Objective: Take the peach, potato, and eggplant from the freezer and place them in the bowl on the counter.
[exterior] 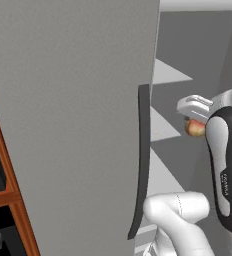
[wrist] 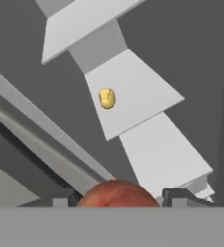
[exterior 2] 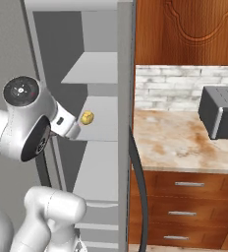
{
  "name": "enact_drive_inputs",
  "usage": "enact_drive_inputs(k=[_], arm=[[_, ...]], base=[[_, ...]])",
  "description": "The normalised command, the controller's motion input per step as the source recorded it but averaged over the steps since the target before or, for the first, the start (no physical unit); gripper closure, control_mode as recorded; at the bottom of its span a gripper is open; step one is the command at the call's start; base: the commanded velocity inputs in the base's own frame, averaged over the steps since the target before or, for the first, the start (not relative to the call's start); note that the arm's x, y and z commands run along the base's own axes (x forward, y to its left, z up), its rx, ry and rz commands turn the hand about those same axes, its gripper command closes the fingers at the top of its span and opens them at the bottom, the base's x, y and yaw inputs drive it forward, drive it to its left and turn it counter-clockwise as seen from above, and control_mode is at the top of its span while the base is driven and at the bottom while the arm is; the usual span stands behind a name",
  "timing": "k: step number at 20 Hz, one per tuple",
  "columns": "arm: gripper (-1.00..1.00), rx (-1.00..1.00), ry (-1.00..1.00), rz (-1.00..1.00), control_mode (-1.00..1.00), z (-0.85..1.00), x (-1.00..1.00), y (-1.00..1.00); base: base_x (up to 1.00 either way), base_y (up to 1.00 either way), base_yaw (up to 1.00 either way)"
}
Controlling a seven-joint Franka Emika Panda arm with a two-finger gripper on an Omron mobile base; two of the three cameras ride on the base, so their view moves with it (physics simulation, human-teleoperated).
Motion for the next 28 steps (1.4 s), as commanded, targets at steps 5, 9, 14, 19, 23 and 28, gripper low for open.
enact_drive_inputs(k=[5, 9, 14, 19, 23, 28], arm=[[1.00, 0.00, -0.01, 0.00, 1.00, 0.01, -0.20, 0.00], [1.00, 0.00, 0.00, 0.00, 1.00, 0.00, 0.00, 0.00], [1.00, 0.00, 0.00, 0.00, 1.00, 0.00, 0.00, 0.00], [1.00, 0.00, 0.00, 0.00, 1.00, 0.00, 0.00, 0.00], [1.00, 0.00, 0.00, 0.00, 1.00, 0.00, 0.00, 0.00], [1.00, 0.00, 0.00, 0.00, 1.00, 0.00, 0.00, 0.00]], base=[[-0.80, -0.04, 0.00], [-1.00, -0.27, 0.00], [-0.88, -0.82, 0.00], [-0.24, -1.00, 0.03], [0.00, -1.00, 0.09], [0.00, -1.00, 0.12]])
